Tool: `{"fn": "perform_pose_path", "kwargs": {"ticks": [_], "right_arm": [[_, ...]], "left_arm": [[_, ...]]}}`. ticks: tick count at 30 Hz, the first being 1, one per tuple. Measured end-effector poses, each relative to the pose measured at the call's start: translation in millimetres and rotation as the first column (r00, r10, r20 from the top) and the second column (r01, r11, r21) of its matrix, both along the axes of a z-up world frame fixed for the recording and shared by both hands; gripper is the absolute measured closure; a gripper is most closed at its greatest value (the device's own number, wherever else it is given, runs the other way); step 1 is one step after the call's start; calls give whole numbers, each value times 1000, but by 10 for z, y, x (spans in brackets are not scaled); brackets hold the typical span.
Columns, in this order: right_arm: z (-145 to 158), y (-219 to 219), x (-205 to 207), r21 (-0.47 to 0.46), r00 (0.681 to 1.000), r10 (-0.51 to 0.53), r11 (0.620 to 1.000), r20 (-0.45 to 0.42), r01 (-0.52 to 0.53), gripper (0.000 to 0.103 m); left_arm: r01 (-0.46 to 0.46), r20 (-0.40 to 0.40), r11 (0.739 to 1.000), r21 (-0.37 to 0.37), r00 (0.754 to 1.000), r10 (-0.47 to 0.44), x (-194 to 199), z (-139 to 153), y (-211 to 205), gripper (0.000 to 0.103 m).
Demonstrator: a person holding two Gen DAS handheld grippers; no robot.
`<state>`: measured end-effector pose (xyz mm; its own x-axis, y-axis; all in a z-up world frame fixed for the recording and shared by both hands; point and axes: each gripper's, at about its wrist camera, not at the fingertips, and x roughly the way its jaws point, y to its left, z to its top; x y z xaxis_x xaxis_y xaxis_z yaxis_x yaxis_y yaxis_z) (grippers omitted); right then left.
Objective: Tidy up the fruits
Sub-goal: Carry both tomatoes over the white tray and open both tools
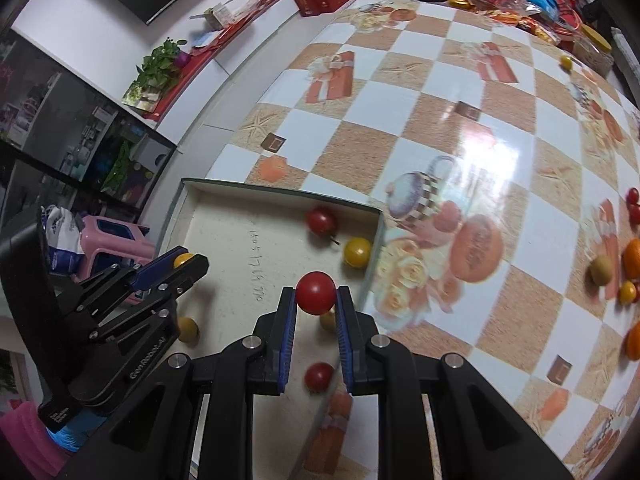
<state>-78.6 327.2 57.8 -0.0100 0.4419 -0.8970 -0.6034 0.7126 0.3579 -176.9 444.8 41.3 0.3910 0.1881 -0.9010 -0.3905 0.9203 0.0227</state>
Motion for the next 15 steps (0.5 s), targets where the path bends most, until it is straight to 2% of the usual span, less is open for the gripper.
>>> {"fn": "perform_pose_path", "kwargs": {"ticks": [8,15], "right_arm": [[-242,281,42,-34,999,32,999,-22,-32,82],[-377,404,24,-69,998,66,995,-14,-67,81]], "left_arm": [[10,-62,999,40,998,-8,88,-212,97,81],[36,-69,997,74,997,-31,81,-217,77,80]]}}
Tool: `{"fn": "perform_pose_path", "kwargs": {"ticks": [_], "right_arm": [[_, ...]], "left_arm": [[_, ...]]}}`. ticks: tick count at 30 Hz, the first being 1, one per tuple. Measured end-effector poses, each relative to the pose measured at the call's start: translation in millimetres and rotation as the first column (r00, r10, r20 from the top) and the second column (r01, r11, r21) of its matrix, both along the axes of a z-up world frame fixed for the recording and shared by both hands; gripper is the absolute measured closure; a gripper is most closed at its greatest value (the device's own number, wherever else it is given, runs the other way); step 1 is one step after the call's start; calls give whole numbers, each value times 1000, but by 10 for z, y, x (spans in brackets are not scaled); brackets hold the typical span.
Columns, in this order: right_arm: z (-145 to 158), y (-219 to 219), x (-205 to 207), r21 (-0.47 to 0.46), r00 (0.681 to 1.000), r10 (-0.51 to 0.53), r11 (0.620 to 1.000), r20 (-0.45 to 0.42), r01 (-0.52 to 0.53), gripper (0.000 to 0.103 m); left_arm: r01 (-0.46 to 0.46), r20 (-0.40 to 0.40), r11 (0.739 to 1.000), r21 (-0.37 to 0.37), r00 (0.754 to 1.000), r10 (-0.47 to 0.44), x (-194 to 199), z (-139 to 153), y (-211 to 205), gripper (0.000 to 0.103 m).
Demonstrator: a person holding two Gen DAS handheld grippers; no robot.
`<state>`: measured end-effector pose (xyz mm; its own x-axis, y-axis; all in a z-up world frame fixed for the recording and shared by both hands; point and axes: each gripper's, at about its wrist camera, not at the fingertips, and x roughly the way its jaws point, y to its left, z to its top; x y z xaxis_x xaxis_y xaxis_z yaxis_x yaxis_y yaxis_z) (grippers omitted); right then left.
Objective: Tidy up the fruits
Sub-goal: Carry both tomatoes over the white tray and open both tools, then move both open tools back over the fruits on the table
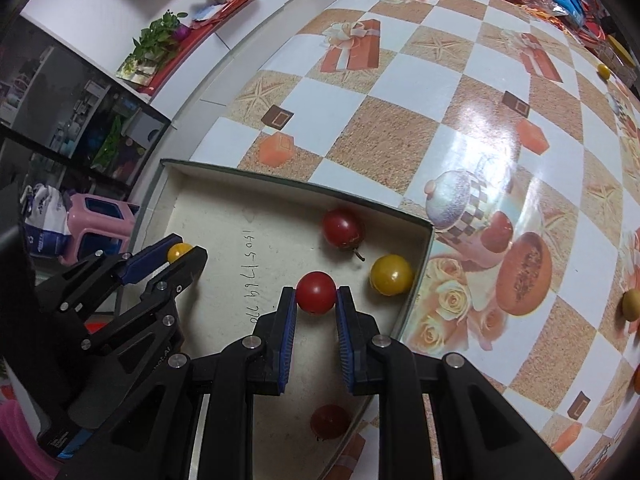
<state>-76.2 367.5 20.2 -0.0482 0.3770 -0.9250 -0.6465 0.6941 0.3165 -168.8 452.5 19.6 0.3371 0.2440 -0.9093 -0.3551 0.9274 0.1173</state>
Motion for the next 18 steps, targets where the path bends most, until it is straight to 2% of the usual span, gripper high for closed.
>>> {"fn": "perform_pose_path", "kwargs": {"ticks": [3,4,5,6,8,11,15,18], "right_arm": [[-36,59,-21,-17,1000,20,1000,0,-20,81],[-55,79,-30,-23,1000,26,999,-4,-26,81],[-81,89,-34,-30,999,31,999,-12,-31,79],[-89,93,-35,-38,999,31,999,-13,-32,78],[-83,88,-17,-16,999,23,1000,-29,-24,64],[-59,55,29,10,999,-9,1000,-40,10,48],[0,-26,85,62,996,-50,997,-73,54,43],[82,-93,95,104,994,-67,992,-86,75,29]], "left_arm": [[-6,2,1000,-9,1000,6,-5,-4,22,76],[-9,3,1000,-5,1000,9,-11,-1,29,54],[-14,9,1000,-1,1000,14,-19,7,33,29],[-24,32,1000,9,999,24,-46,40,32,26],[-18,47,1000,7,999,18,-59,68,22,26],[-20,29,1000,20,999,19,-46,46,21,26],[-24,31,1000,20,999,23,-58,64,23,26],[-17,28,999,33,999,16,-67,88,-18,26]]}}
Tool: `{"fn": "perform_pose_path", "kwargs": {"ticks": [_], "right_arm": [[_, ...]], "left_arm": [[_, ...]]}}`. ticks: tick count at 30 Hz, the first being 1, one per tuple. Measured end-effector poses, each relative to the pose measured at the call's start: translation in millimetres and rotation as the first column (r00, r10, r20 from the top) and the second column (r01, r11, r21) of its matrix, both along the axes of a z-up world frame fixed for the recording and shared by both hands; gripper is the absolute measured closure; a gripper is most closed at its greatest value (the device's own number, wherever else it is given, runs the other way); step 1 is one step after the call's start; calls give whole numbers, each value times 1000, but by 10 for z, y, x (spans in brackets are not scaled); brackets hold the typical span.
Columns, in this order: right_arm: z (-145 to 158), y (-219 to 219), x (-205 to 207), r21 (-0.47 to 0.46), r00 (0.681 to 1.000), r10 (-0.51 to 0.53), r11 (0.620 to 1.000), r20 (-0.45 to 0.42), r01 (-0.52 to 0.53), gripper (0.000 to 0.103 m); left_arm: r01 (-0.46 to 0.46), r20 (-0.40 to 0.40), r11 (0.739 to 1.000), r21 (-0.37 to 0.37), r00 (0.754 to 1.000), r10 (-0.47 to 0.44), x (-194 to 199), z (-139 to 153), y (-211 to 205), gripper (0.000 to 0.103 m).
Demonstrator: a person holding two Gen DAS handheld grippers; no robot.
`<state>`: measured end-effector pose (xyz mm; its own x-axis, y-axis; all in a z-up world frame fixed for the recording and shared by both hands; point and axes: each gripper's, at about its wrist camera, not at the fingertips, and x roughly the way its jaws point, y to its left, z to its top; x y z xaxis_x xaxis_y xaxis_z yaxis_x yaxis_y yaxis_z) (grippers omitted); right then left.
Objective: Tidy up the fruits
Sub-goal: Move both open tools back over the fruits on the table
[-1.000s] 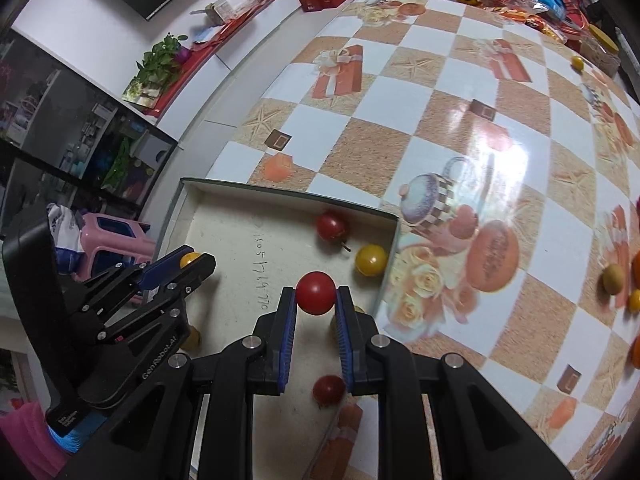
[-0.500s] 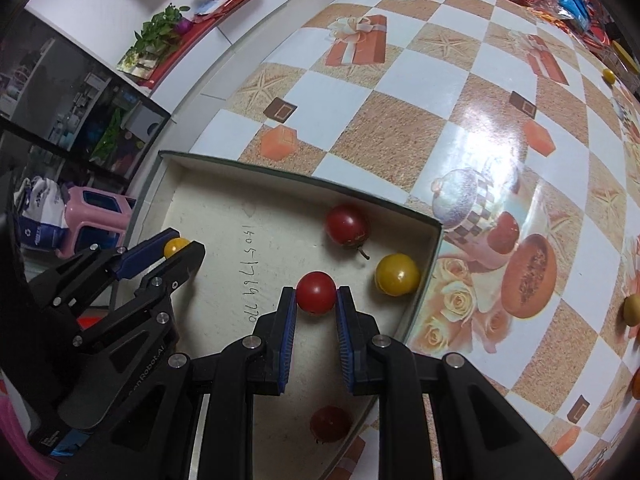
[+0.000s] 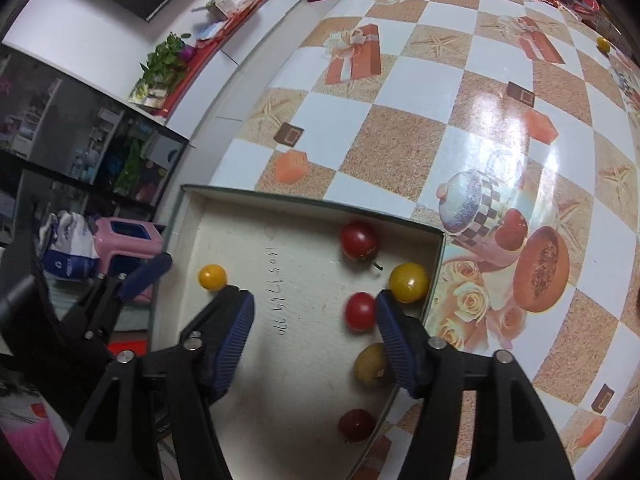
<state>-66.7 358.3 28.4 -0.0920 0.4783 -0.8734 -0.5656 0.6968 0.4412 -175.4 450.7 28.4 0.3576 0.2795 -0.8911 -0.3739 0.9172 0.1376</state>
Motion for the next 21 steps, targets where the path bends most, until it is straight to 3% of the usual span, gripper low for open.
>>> {"fn": "perform_pose_path", "kwargs": {"ticks": [1,10,21], "right_arm": [[48,-30,-1,13,1000,-12,1000,5,12,19],[367,-434,-7,42,989,-132,991,68,129,12],[360,-2012,8,-107,928,-355,924,111,367,12]], "left_arm": [[2,-1,1000,3,1000,-2,-2,9,-17,26],[66,-8,998,-5,998,-66,1,155,-361,26],[268,-2,963,-43,963,-268,47,331,-1240,26]]}}
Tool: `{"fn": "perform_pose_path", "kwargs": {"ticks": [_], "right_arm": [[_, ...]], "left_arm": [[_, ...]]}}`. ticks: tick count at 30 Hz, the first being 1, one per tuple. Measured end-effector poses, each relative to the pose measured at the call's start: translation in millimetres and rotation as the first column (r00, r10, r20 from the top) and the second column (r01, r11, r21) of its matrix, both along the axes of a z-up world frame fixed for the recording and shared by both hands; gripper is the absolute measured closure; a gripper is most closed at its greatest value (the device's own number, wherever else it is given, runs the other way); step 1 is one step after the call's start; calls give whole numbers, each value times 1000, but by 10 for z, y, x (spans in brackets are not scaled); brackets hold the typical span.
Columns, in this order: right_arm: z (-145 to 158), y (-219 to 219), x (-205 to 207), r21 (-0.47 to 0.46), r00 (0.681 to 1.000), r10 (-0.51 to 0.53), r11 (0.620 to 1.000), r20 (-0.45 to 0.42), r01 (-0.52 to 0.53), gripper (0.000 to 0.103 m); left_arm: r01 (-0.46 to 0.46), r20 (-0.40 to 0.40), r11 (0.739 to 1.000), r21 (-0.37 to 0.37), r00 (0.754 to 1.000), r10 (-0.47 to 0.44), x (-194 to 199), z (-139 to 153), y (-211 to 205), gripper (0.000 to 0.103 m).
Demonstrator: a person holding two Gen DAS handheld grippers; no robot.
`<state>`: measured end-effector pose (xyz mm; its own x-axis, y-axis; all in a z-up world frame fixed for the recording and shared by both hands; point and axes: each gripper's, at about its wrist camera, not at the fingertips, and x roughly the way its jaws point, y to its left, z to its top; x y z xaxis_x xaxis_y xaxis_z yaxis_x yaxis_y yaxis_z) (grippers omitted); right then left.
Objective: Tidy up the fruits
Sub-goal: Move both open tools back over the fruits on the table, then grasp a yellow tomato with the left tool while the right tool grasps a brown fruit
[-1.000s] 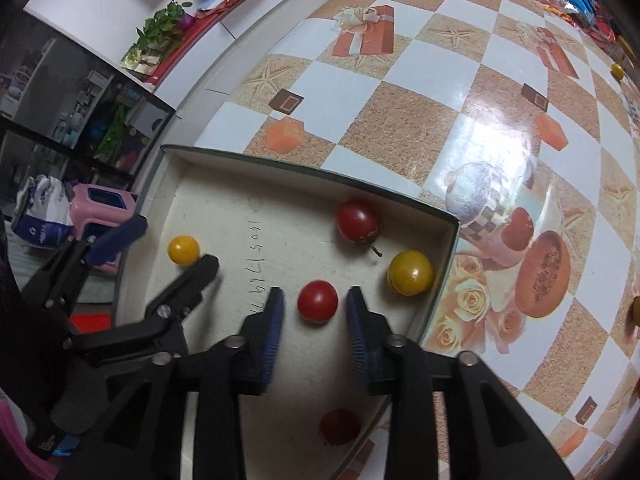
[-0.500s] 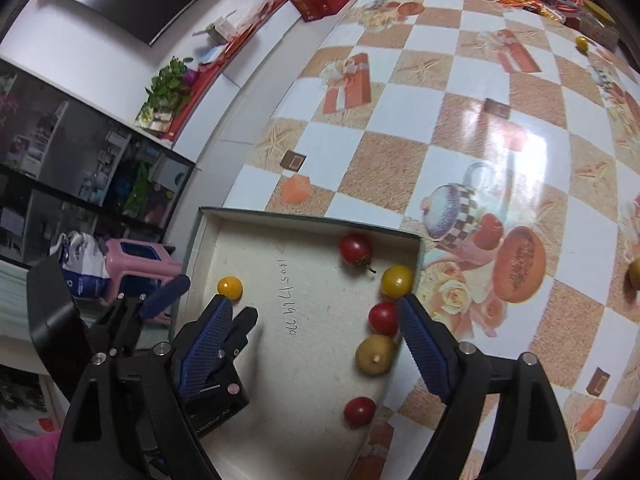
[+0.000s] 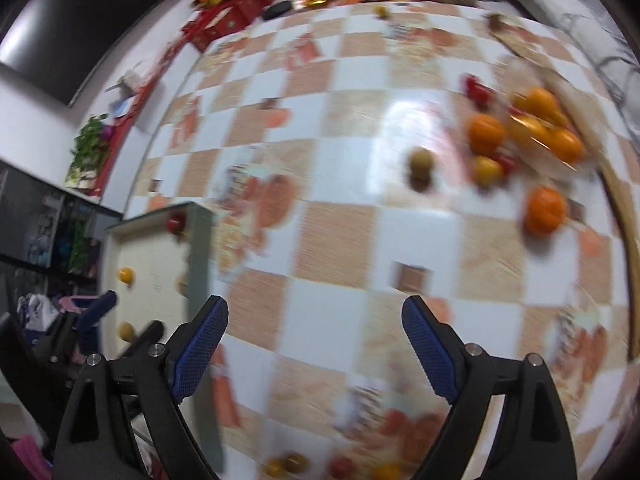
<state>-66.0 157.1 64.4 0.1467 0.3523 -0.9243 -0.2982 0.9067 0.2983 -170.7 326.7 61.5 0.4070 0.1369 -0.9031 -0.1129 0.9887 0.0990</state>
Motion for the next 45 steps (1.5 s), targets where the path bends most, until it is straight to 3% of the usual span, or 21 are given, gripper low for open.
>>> {"fn": "perform_pose_path", "kwargs": {"ticks": [6,12,21,25,33,39,41,45], "right_arm": [[-77,-751,-311,-90,996,-85,993,-27,83,12],[-174,-1070,-801,-150,997,-57,987,-48,49,12],[-352,-1082,-1267,-230,993,111,966,-36,-116,12],[-423,-1100,-1277,-236,991,130,963,-32,-134,13],[-451,-945,-1158,-252,977,212,946,9,-203,27],[-463,-788,-1083,-257,957,288,928,29,-271,29],[-463,-808,-1058,-253,955,296,926,24,-281,33],[-424,-844,-1053,-223,935,354,913,22,-341,47]], "left_arm": [[99,-32,995,-21,995,-100,-132,16,-477,26],[169,-80,984,-53,982,-172,-470,-4,-881,26],[294,-110,955,-37,949,-296,-718,-127,-1356,26],[290,-136,956,-31,947,-292,-695,-254,-1417,26],[290,-169,957,-30,942,-291,-691,-477,-1475,26],[267,-168,962,-57,947,-273,-673,-507,-1493,26],[262,-168,963,-67,948,-270,-672,-511,-1508,38],[250,-169,962,-109,949,-266,-656,-511,-1515,45]]}}
